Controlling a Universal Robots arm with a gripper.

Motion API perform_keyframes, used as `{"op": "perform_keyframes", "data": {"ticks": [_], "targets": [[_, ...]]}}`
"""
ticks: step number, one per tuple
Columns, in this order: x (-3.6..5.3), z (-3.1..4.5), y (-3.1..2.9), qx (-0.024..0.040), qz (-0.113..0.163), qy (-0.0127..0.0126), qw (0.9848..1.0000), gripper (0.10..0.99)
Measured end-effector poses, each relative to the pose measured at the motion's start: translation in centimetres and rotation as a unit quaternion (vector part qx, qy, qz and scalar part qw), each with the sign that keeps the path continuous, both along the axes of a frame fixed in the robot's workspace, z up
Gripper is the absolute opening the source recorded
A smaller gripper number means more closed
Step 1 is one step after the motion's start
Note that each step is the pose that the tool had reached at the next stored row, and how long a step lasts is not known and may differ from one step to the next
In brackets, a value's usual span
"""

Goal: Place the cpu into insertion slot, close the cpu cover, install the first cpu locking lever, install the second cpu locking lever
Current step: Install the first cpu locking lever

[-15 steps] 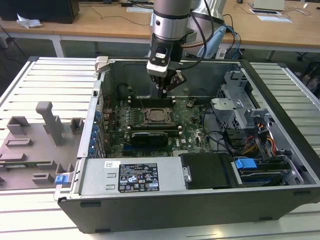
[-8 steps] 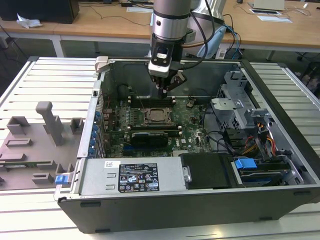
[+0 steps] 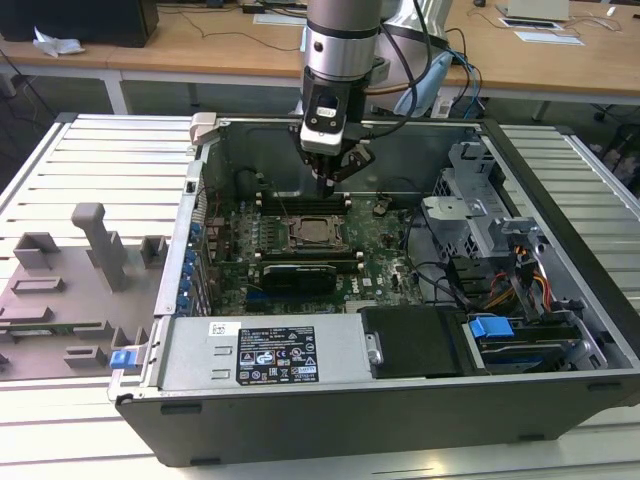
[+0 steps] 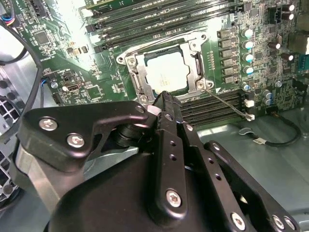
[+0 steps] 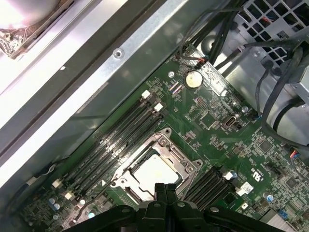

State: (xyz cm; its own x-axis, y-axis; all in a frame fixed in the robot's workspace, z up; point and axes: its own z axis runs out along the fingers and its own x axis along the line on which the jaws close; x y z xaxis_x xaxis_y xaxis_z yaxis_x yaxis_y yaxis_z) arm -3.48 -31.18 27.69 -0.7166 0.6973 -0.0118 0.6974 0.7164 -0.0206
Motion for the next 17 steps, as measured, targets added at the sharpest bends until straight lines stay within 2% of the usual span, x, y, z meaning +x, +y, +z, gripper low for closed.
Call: {"op": "perform_keyframes", "data": {"ticks": [6,9,17], "targets": [[0.00,0.00,0.00,0.0000,0.014,0.0000,0.9999,0.106],[0.00,0.00,0.00,0.0000,0.033,0.0000,0.9995,0.106],[0.00,0.00,0.00,0.0000,0.055,0.0000,0.9985,0.106]]}}
